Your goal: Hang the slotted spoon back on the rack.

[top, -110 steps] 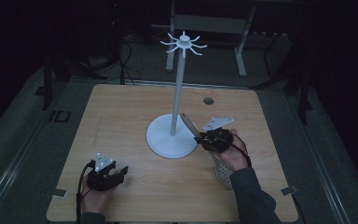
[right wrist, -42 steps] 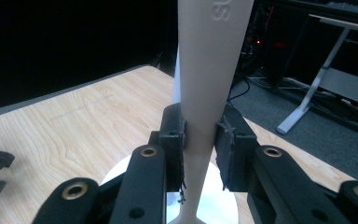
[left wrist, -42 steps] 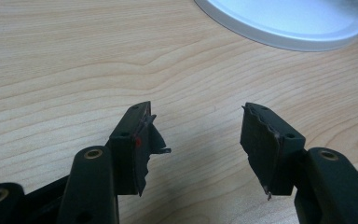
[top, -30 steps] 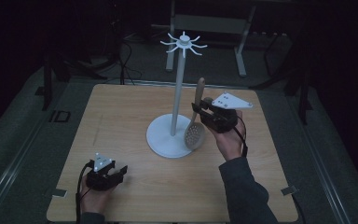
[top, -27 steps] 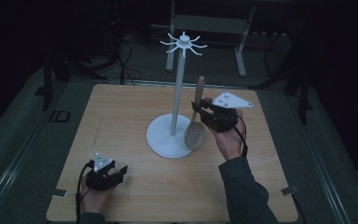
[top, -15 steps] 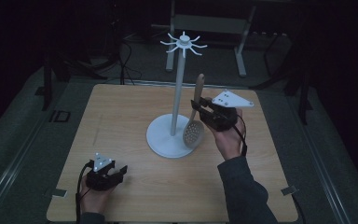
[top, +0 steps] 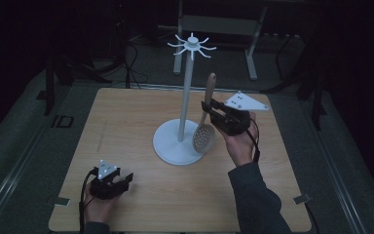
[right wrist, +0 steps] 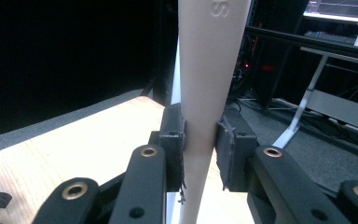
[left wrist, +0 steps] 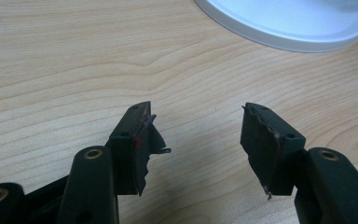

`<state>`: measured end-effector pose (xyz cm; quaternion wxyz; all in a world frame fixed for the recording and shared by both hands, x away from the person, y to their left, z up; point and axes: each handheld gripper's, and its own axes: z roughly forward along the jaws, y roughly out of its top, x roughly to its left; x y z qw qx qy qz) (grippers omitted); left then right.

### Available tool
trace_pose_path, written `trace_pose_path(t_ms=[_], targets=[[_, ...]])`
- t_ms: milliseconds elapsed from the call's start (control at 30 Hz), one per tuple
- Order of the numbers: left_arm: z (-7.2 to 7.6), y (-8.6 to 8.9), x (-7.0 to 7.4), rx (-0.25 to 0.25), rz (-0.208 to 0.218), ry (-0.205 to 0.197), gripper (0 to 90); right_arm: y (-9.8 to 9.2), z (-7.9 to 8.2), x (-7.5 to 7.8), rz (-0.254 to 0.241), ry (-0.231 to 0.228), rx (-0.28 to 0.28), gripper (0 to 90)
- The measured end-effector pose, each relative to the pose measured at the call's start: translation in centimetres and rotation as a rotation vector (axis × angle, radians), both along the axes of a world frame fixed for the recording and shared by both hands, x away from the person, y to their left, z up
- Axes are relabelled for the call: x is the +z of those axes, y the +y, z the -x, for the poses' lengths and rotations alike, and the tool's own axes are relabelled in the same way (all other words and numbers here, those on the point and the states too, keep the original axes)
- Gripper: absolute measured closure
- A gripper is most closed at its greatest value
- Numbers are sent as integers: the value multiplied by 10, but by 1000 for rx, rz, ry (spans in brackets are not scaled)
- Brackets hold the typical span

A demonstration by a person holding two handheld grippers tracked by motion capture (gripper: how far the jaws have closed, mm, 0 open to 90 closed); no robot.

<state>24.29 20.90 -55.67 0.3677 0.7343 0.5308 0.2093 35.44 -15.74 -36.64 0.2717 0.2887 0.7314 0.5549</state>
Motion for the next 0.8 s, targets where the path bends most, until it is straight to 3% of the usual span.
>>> trace_pose_path(t_ms=[800], targets=[[0, 0, 0, 1, 0, 1, 439, 0, 5, 14, -29, -29, -1, 738]])
